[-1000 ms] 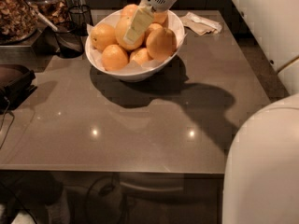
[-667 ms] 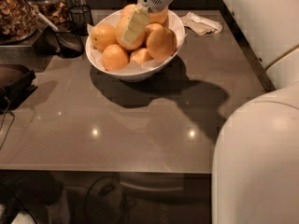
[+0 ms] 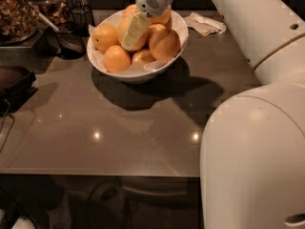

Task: Pick orange from white bowl

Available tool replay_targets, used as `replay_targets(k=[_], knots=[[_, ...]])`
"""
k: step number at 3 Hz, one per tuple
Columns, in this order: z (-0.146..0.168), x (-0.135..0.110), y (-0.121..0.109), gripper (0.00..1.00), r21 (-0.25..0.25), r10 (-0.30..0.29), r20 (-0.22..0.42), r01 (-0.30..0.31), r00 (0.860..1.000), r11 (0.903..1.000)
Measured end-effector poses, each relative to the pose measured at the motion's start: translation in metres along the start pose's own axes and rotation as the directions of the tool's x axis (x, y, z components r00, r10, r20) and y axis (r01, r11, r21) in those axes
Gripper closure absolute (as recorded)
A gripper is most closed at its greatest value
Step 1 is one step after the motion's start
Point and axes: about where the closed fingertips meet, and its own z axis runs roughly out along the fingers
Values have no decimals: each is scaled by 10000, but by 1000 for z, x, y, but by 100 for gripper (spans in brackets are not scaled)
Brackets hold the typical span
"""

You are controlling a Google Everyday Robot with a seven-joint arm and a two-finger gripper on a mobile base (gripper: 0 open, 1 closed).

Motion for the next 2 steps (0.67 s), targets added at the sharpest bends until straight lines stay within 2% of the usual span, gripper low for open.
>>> replay_targets(k=[1,2], knots=[[9,4,-2,25,-81,-55,-19,55,10000,10000],[18,12,-2,44,-214,-40,116,42,9999,9998]])
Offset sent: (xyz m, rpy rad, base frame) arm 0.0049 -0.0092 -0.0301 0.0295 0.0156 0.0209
